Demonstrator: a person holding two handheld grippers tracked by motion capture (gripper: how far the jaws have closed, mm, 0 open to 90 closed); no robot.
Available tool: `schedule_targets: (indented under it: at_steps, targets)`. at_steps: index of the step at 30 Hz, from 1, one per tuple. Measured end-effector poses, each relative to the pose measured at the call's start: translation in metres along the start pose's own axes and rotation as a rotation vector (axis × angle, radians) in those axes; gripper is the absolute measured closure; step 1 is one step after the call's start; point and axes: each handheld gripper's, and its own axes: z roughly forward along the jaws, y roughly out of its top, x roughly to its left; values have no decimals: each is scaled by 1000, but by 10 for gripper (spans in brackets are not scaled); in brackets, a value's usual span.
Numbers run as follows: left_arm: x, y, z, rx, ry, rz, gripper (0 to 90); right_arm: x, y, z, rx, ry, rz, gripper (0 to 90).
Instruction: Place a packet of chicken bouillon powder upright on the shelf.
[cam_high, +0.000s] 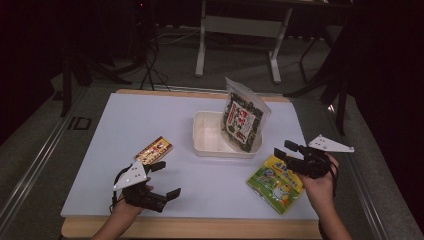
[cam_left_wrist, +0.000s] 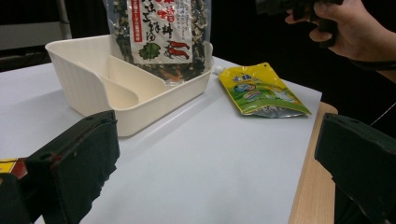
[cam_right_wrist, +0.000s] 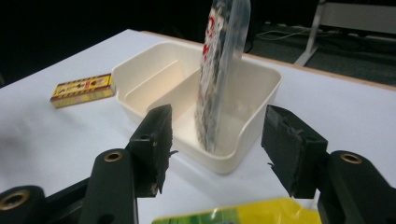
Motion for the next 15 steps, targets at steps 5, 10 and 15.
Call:
schedule_targets:
  at_steps: [5,10,15]
  targets:
    - [0,0,0,1,3,-1,0,-1,-7,-7,21,-1,-8,427]
    - [0,-1,1,4,-2,-5,0,-4,-12,-15,37,-12,-26,419]
    - [-1,-1,2,8,-7,-2,0,-14,-15,-26,61,-37,-47,412]
